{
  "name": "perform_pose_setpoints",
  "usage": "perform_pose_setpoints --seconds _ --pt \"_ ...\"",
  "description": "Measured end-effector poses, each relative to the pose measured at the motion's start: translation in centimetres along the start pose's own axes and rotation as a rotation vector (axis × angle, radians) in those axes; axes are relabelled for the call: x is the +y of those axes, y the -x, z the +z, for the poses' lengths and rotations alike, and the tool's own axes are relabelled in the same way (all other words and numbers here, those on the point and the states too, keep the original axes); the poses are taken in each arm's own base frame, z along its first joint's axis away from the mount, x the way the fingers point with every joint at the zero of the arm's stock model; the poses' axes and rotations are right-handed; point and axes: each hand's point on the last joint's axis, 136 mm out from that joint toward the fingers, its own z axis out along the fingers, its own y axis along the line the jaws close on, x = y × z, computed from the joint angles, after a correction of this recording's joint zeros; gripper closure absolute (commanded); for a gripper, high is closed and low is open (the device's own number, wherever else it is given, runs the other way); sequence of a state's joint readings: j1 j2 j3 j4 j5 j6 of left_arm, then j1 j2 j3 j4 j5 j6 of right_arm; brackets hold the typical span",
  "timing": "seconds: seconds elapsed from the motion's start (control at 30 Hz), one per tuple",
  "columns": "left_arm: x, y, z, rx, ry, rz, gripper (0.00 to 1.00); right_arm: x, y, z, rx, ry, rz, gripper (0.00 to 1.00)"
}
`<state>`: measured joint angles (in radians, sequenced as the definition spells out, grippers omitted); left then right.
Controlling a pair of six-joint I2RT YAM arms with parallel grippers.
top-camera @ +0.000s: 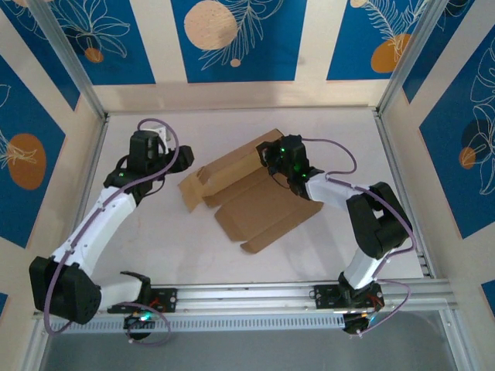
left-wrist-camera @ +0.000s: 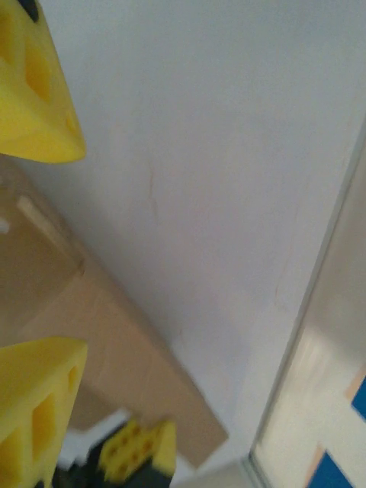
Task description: Fold the paper box
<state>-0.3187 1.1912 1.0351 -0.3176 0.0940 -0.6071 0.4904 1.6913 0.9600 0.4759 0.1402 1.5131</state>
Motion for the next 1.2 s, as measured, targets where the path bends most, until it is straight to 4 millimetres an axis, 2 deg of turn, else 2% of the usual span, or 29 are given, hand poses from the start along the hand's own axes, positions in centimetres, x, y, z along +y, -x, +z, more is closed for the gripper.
perform_pose_setpoints --seconds 0.13,0.2,0.37,0.6,0.93,1.2 --pt "-1.5 -3.0 0.4 0.035 -0.093 -0.19 0.29 0.0 0.0 0.0 -0.007 0.011 0.005 1.0" --pt "-1.5 -4.6 1.7 0.082 -0.093 -0.26 0.29 -0.1 0.0 -0.1 -0.008 0.015 0.005 1.0" --pt "-1.0 -6.5 4.1 0.118 -0.097 -0.39 0.33 -0.1 0.1 -0.1 -0.01 0.019 0.005 1.0" --pt "-2.6 -5.7 4.9 0.09 -0.19 -0.49 0.43 -0.1 0.1 -0.1 -0.01 0.022 0.009 1.0" --pt "-2.5 -6.5 7.0 0.09 -0.233 -0.579 0.58 -0.1 0.0 -0.2 -0.007 0.034 0.03 1.0" --pt "-2.8 -6.1 7.3 0.062 -0.268 -0.614 0.8 0.1 0.0 -0.2 -0.005 0.047 0.046 1.0"
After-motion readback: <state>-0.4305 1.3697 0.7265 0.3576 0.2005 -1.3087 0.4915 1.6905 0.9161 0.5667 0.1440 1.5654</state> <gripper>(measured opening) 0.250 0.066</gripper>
